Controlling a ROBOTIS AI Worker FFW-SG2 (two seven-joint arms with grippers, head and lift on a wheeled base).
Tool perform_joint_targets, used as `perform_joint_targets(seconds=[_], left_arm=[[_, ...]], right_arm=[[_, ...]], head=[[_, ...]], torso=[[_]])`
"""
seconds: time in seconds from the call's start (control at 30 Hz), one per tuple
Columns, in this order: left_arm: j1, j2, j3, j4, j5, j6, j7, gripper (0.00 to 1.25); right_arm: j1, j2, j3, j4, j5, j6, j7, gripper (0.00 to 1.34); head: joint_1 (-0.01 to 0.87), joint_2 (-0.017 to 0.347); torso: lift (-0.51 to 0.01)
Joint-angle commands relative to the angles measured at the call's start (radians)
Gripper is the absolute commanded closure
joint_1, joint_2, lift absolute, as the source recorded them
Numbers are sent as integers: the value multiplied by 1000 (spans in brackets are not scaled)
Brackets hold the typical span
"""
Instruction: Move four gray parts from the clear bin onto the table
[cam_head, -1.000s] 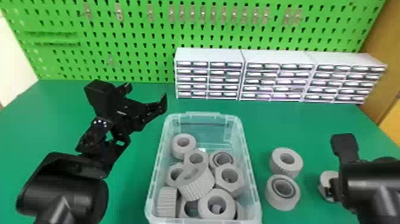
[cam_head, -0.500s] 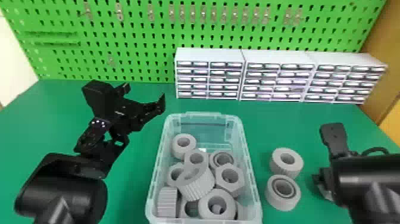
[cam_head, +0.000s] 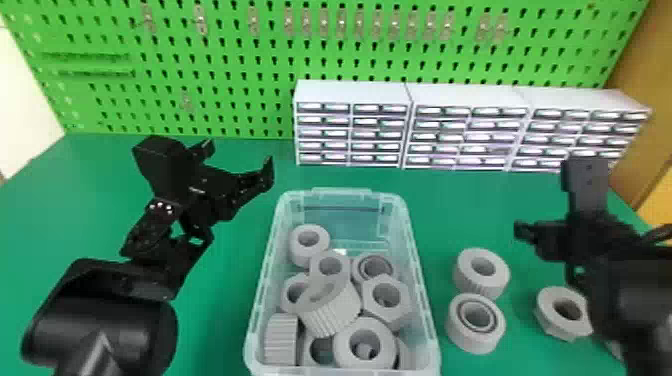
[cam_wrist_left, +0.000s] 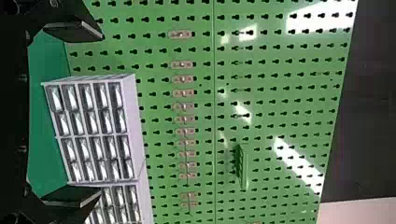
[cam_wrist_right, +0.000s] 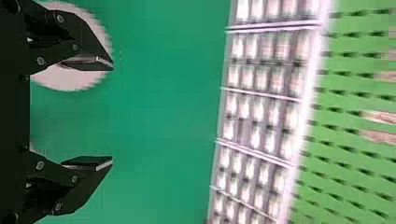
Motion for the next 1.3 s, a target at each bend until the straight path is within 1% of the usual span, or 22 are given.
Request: perform_joint_targets(seconds=[0.0, 0.13, 0.27, 0.37, 0.5, 0.63, 0.87, 1.07, 1.27], left_arm=[[-2, -4, 13, 0, -2, -15, 3, 127], [-9, -4, 15, 2, -7, -29, 24, 127], [-6, -5, 24, 3, -10, -42, 38, 127], [-2, -8, 35, 3, -13, -50, 46, 127], [1, -12, 49, 2, -22, -61, 50, 127], [1, -12, 59, 2, -25, -70, 56, 127], [1, -13, 64, 2, -25, -76, 56, 127], [5, -18, 78, 0, -25, -78, 56, 127], [0, -18, 82, 0, -25, -79, 56, 127]], right_arm=[[0, -10, -57, 0, -68, -135, 1, 524], [9, -42, -98, 0, -159, -227, 1, 518], [14, -71, -120, 0, -207, -283, 1, 515], [20, -82, -138, 2, -233, -328, 3, 515], [20, -87, -162, 6, -233, -368, 40, 515], [23, -80, -202, 6, -230, -386, 70, 512], [26, -83, -273, 6, -210, -389, 126, 512], [29, -88, -267, 6, -211, -389, 135, 512], [26, -73, -254, 6, -200, -391, 135, 512]], head=[[678, 34], [678, 34], [678, 34], [678, 34], [678, 34], [678, 34], [678, 34], [678, 34], [678, 34]], torso=[[-50], [-50], [-50], [-50], [-50], [-50], [-50], [-50], [-50]])
